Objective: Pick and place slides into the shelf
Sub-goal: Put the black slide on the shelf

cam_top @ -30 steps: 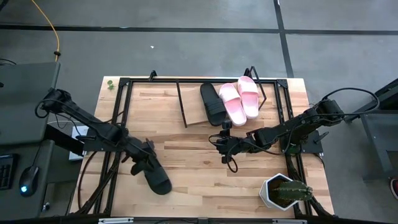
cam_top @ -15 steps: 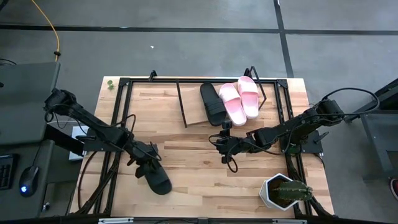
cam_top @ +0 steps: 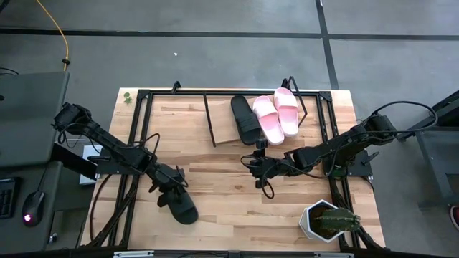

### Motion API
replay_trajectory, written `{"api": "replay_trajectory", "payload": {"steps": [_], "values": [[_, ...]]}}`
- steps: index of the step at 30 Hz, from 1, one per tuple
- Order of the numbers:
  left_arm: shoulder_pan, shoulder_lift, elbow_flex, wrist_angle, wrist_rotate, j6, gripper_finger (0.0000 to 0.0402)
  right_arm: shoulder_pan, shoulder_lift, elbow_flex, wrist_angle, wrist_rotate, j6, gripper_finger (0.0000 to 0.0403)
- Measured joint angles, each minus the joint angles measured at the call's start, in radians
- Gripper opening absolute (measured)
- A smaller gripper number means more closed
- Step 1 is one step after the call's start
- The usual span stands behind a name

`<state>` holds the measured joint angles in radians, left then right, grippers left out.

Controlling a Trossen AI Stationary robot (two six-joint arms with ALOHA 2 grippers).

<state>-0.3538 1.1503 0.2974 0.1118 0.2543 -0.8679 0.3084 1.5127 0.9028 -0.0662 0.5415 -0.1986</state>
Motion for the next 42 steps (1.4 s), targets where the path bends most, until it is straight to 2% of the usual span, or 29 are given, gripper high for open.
{"api": "replay_trajectory", "payload": {"steps": [6,14,19,24,31,42], "values": [[0.0,0.0,0.0,-0.001,-0.007,0.008,0.0093,0.0,0.0,0.0,0.0,0.0,0.0,0.0132],[0.0,0.0,0.0,0.004,-0.007,0.009,0.0009,0.0,0.0,0.0,0.0,-0.008,0.0,0.0132],[0.0,0.0,0.0,0.003,-0.007,0.009,0.0022,0.006,0.0,0.0,0.012,-0.042,-0.015,0.0131],[0.0,0.0,0.0,0.03,-0.006,0.01,0.0006,0.043,0.0,-0.001,0.037,-0.03,-0.11,0.0128],[0.0,0.0,0.007,0.074,0.001,0.011,0.0008,0.078,0.0,-0.001,0.079,0.016,-0.194,0.0128],[0.0,0.0,0.114,0.064,0.035,0.075,0.0004,0.145,0.0,-0.001,0.156,0.027,-0.384,0.0128]]}}
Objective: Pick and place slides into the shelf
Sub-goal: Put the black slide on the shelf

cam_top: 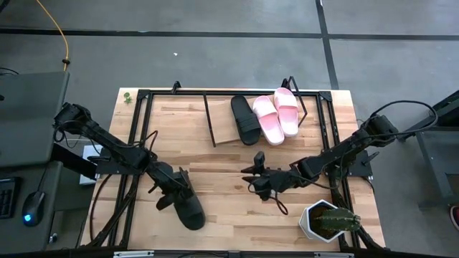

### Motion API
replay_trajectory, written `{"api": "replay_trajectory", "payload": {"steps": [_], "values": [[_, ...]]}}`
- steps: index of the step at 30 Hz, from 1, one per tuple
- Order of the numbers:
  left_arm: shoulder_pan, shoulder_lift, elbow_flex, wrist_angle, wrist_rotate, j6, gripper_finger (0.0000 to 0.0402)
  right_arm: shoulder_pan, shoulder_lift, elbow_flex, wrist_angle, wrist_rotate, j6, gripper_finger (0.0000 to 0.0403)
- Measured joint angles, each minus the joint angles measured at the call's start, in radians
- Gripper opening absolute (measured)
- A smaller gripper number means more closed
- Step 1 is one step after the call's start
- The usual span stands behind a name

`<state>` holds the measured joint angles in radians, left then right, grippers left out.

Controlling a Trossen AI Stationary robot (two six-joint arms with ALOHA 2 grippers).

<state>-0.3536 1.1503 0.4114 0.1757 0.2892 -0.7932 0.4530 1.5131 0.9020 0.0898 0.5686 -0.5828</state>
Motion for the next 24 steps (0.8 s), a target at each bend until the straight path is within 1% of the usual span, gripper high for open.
{"api": "replay_trajectory", "payload": {"steps": [3,8,15,20,24], "values": [[0.0,0.0,0.042,-0.018,0.004,0.024,0.0007,0.023,0.0,0.0,0.026,0.0,-0.046,0.0128],[0.001,0.0,0.119,-0.138,0.003,0.065,0.0005,0.051,0.0,0.0,0.058,0.007,-0.093,0.0128],[0.007,0.0,0.22,-0.219,-0.012,0.129,0.0006,0.08,0.0,0.0,0.087,0.03,-0.126,0.0128],[0.072,0.0,0.267,-0.27,-0.004,0.15,0.0003,0.104,0.001,0.003,0.092,0.03,-0.157,0.0128],[0.161,0.0,0.278,-0.267,0.064,0.169,0.0005,0.128,0.037,0.053,0.07,0.058,-0.188,0.0133]]}}
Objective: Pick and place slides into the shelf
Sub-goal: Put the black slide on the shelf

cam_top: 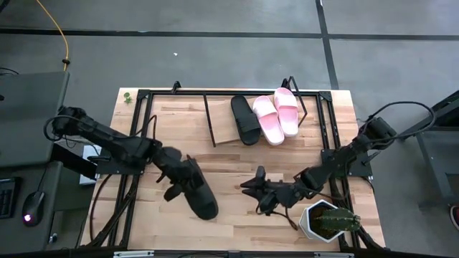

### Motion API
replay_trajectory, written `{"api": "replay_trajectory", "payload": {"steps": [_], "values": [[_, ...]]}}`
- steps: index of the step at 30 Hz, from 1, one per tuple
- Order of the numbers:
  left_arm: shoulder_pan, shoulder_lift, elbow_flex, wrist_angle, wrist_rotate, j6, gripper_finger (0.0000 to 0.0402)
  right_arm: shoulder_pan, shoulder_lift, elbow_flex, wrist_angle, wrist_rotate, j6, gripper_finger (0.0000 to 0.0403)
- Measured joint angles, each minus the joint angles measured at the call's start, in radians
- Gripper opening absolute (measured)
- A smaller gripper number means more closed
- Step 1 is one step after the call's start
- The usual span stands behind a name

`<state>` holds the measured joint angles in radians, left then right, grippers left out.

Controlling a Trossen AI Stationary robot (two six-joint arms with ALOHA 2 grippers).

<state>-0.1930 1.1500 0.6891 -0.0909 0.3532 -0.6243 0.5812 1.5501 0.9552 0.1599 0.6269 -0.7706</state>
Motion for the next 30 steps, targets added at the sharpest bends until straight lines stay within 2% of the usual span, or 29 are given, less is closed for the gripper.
{"api": "replay_trajectory", "payload": {"steps": [6,11,16,20,23,30], "values": [[0.103,0.0,0.0,0.036,0.102,0.012,0.0002,0.026,0.116,0.127,-0.019,0.041,-0.092,0.0141],[0.115,0.0,0.0,0.046,0.144,0.0,0.0004,0.047,0.21,0.233,-0.069,0.082,-0.153,0.0142],[0.114,0.0,0.0,0.045,0.154,-0.008,0.0006,0.056,0.306,0.322,-0.076,0.087,-0.199,0.0142],[0.114,0.0,0.0,0.046,0.153,-0.008,0.0006,0.056,0.365,0.395,-0.114,0.135,-0.201,0.0142],[0.114,0.0,0.0,0.048,0.151,-0.008,0.0006,0.055,0.388,0.437,-0.14,0.157,-0.187,0.0142],[0.114,0.0,0.0,0.072,0.152,-0.008,0.0006,0.059,0.389,0.451,-0.166,0.124,-0.174,0.0156]]}}
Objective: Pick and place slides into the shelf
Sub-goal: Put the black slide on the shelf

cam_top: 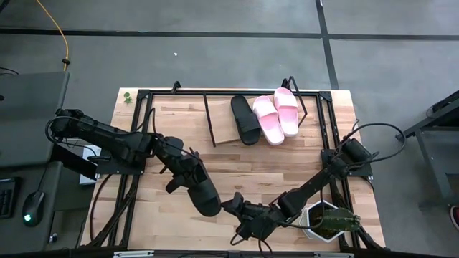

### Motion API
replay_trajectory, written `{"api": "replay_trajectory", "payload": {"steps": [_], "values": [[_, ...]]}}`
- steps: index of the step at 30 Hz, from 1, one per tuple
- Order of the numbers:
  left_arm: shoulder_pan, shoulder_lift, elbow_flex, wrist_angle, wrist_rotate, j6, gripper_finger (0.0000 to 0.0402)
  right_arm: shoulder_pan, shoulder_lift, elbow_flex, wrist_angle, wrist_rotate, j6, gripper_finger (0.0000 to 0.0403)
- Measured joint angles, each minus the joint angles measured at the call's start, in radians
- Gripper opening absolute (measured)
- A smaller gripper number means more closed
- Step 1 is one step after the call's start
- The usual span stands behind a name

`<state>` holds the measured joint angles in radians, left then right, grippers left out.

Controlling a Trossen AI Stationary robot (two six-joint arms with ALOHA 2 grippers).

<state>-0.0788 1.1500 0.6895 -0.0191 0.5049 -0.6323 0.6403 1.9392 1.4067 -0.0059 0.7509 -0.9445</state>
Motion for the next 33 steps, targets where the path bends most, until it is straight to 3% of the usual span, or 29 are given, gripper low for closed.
{"api": "replay_trajectory", "payload": {"steps": [8,33], "values": [[0.0,0.0,0.0,0.014,0.0,-0.001,0.0006,0.002,0.0,0.0,0.024,0.017,0.001,0.0197],[0.0,0.0,0.0,0.026,-0.016,-0.023,0.0007,-0.012,-0.001,-0.001,0.093,-0.058,0.001,0.02]]}}
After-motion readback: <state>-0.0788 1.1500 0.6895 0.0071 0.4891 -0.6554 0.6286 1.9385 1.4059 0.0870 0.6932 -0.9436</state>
